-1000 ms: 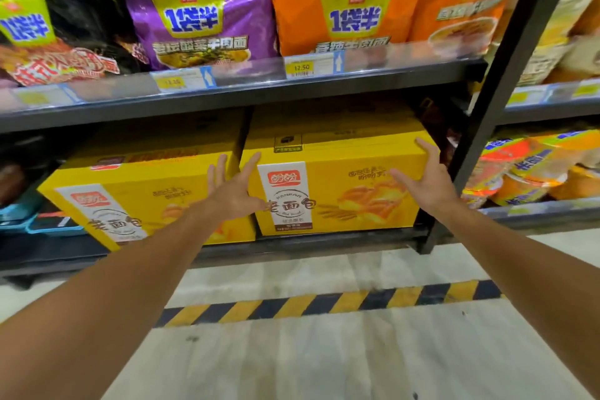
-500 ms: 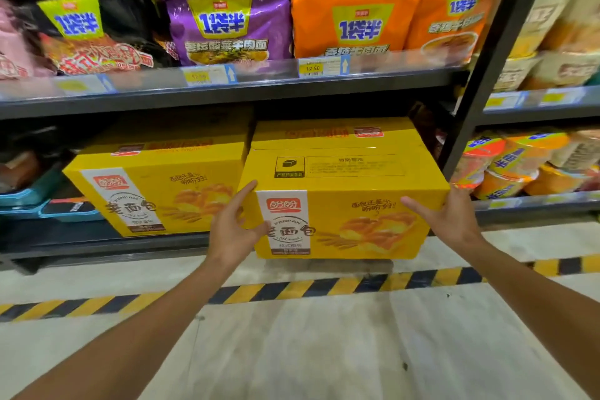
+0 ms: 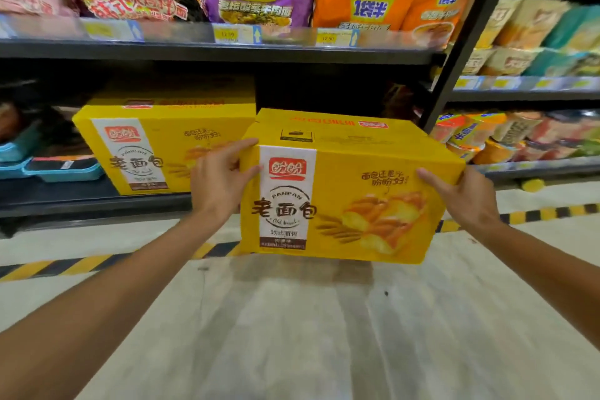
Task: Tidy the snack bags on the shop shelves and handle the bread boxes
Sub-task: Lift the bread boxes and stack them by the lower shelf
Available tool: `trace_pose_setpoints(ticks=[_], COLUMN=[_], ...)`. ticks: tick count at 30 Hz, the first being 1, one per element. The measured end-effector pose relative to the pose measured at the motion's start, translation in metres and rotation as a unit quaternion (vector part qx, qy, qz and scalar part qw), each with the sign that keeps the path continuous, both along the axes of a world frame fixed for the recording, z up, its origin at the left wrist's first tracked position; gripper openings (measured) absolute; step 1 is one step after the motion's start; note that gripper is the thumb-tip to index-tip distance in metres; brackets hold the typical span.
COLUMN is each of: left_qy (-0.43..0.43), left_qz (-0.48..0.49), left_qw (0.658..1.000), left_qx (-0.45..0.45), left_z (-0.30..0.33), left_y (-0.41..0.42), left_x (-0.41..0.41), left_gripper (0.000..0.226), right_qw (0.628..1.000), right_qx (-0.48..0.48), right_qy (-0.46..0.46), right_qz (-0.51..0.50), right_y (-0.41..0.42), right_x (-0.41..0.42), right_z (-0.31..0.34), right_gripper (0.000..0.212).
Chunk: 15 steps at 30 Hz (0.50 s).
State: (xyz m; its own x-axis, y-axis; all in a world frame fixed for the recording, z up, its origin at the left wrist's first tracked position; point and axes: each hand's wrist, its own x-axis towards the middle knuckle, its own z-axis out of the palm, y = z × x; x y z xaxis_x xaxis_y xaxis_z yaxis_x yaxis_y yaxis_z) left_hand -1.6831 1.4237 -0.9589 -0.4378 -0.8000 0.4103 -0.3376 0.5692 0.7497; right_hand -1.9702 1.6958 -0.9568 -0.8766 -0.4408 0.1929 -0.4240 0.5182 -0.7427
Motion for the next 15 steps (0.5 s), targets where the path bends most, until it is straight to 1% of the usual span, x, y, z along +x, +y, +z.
trace_pose_setpoints(ticks=[1, 2, 6, 8, 11, 13, 15], left_qy=[-0.006, -0.008, -0.048, -0.071, -0.085, -0.107, -0.099], left_qz=[0.0, -0.003, -0.023, -0.025, -0.025, -0.014, -0.007], left_qw=[1.0, 1.0, 0.998, 0.997, 0.995, 0.993, 0.992], left_qx=[-0.007, -0.01, -0.021, -0.004, 0.036, 0.04, 0.073], left_z=[0.008, 0.014, 0.021, 0.014, -0.003, -0.016, -0.03], left_y=[0.002, 0.004, 0.015, 0.02, 0.022, 0.018, 0.013], left_x=[0.005, 0.011, 0.038, 0.052, 0.074, 0.09, 0.105], left_gripper=[0.05, 0.05, 0.049, 0.049, 0.048, 0.045, 0.044], right_qw=[1.0, 1.0, 0.998, 0.997, 0.997, 0.997, 0.996], right_qx=[0.003, 0.006, 0.037, 0.055, 0.066, 0.074, 0.086], right_qy=[0.011, 0.02, 0.034, 0.031, 0.032, 0.025, 0.01], right_qz=[-0.012, -0.021, -0.037, -0.036, -0.022, -0.005, 0.023], right_y=[0.006, 0.011, 0.024, 0.026, 0.019, 0.007, -0.005], right_x=[0.005, 0.011, 0.029, 0.034, 0.043, 0.048, 0.054], right_z=[0.003, 0.005, 0.008, 0.003, -0.007, -0.019, -0.036], right_gripper=[0.087, 0.088, 0.066, 0.06, 0.063, 0.064, 0.065])
